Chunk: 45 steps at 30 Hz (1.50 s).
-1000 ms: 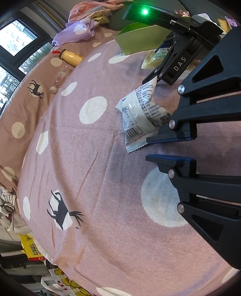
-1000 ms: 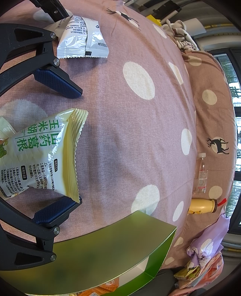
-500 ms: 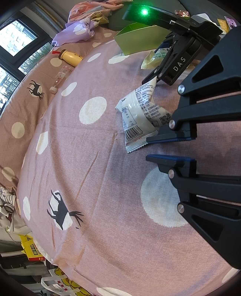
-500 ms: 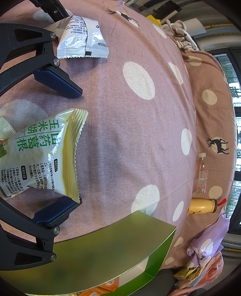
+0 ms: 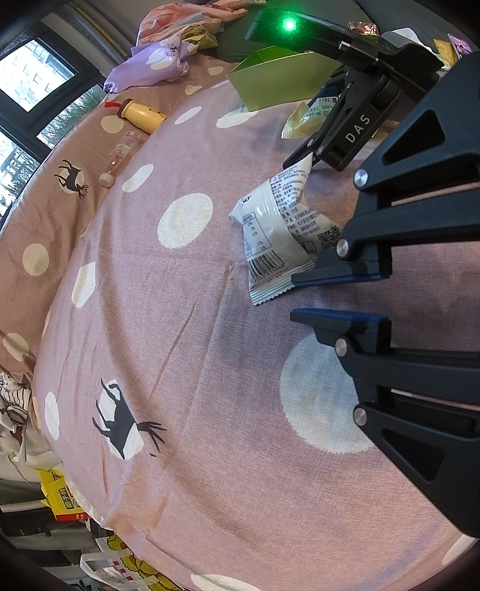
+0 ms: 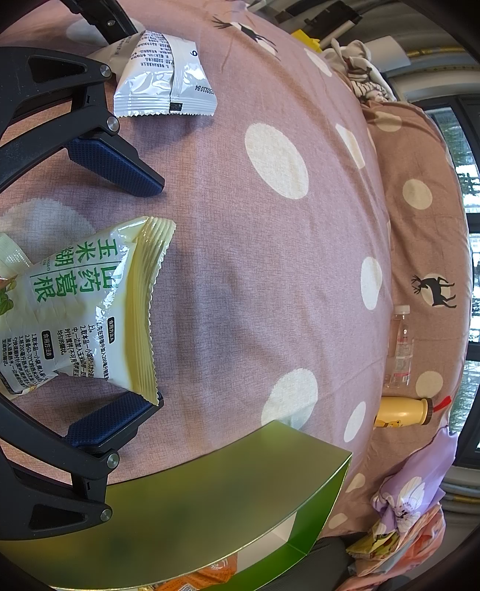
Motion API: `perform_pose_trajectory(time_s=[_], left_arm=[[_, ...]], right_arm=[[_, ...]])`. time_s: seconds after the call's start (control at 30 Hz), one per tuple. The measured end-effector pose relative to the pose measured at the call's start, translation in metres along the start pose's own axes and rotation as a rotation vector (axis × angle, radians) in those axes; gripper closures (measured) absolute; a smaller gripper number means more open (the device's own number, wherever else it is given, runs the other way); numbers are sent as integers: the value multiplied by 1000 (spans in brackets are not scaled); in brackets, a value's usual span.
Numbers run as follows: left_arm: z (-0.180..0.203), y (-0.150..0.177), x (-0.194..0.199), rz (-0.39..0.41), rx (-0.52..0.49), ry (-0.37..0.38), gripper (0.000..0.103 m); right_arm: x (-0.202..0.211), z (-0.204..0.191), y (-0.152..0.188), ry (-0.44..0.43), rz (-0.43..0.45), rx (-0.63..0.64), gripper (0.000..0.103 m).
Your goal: Organize snacks
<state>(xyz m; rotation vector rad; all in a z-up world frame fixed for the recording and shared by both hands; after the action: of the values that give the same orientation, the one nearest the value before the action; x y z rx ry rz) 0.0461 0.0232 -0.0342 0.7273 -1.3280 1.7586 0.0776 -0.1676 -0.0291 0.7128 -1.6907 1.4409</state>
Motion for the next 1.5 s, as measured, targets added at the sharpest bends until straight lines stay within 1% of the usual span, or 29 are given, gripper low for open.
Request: perform_pose_trajectory(time_s=[0.8, 0.87, 0.93, 1.0, 1.07, 1.1, 1.23, 1.37, 1.43, 1.5], left_arm=[[0, -2, 4, 13, -7, -5, 91], [0, -4, 6, 23, -8, -5, 88], [2, -5, 9, 37, -12, -5, 82], [3, -7, 10, 45, -17, -7, 78], [5, -8, 11, 52, -28, -11, 73], [6, -9, 12, 54, -32, -10, 69], [14, -12, 13, 59, -45, 35, 62], [22, -16, 18, 71, -52, 69, 58], [27, -18, 21, 81, -61, 92, 54], [31, -17, 22, 80, -67, 101, 54]], right_arm=[[0, 0, 0, 0, -1, 1, 0], [0, 0, 0, 0, -1, 1, 0], [0, 0, 0, 0, -1, 1, 0], [0, 0, 0, 0, -1, 1, 0], [0, 0, 0, 0, -1, 1, 0], [0, 0, 0, 0, 0, 1, 0], [0, 0, 0, 0, -2, 1, 0], [0, -1, 0, 11, -6, 10, 0], [1, -3, -1, -17, -36, 69, 0], [10, -2, -2, -67, -61, 105, 0]])
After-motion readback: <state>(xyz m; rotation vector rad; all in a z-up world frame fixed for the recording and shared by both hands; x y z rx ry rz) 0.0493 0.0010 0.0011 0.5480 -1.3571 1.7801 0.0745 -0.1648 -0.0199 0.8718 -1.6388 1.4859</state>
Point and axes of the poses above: each gripper's, at about its wrist camera, not at the fingertips, and x roughly against the way its jaws point, z to its right, y to its underside, the point moved 7 cm from there along -x, roughly the way its jaws point, and after that the axes turned 9 degrees about -x, right-handed, at the moved point
